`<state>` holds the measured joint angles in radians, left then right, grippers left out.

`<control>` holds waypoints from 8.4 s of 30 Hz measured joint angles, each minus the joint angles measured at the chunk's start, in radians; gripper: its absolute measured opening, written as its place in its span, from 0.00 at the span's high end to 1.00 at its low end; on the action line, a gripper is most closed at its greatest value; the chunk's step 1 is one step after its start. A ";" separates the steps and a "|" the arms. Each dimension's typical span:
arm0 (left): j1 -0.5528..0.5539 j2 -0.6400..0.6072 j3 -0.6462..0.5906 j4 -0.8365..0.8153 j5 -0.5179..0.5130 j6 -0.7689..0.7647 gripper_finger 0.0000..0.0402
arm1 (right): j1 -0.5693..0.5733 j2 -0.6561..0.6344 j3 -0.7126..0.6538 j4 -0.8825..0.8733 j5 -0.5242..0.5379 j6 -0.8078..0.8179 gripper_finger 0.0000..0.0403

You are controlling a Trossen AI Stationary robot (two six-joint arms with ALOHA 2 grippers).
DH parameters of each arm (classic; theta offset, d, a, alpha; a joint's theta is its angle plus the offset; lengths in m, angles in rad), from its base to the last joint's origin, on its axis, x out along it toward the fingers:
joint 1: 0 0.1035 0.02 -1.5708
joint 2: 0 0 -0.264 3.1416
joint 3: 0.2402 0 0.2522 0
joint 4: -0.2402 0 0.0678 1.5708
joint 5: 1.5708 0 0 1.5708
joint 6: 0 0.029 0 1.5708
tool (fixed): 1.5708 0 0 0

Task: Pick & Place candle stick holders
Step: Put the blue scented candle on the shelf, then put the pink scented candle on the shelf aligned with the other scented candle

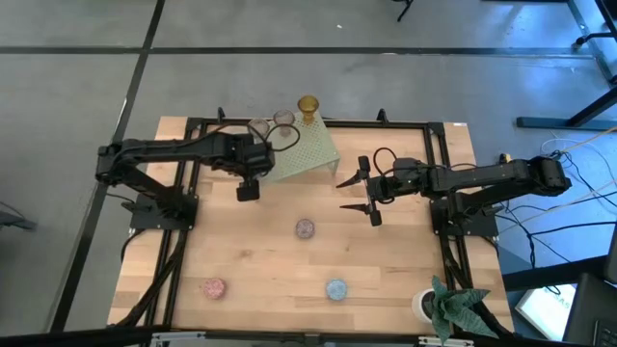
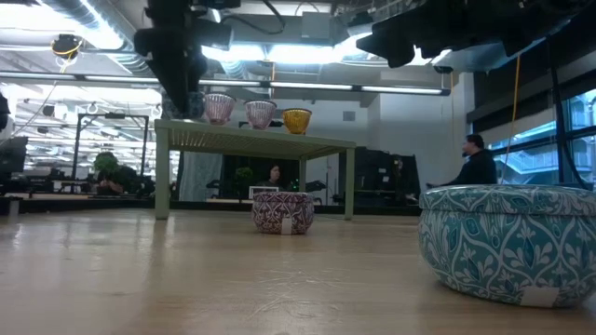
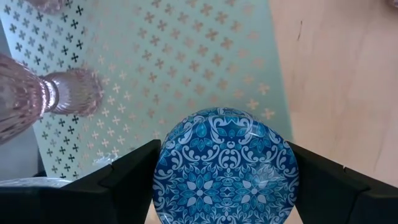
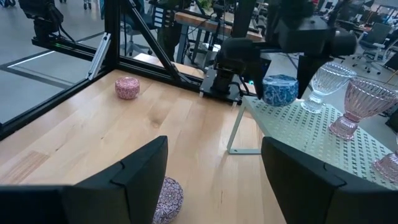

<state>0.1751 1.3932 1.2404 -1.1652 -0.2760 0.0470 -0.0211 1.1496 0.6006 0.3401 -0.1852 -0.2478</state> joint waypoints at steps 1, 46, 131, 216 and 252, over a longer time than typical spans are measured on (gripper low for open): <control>0.006 0.003 0.000 0.000 0.003 -0.001 0.24 | 0.000 0.000 0.000 0.000 0.000 0.000 0.34; -0.024 0.014 0.032 0.012 -0.031 0.020 0.16 | 0.000 0.000 0.000 -0.001 -0.002 -0.015 0.35; -0.828 0.113 0.042 -0.012 -0.175 -0.935 0.16 | 0.051 0.786 0.299 0.073 -0.078 0.161 0.34; -1.092 0.040 -0.330 0.272 0.246 -1.484 0.16 | 0.051 0.792 0.333 0.140 -0.220 0.135 0.34; -1.092 0.241 -0.331 0.409 0.368 -1.465 0.16 | 0.051 0.792 0.333 0.138 -0.219 0.143 0.34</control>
<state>-0.9165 1.6344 0.9096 -0.7561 0.0923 -1.4183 0.0303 1.9411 0.9333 0.4782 -0.4046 -0.1043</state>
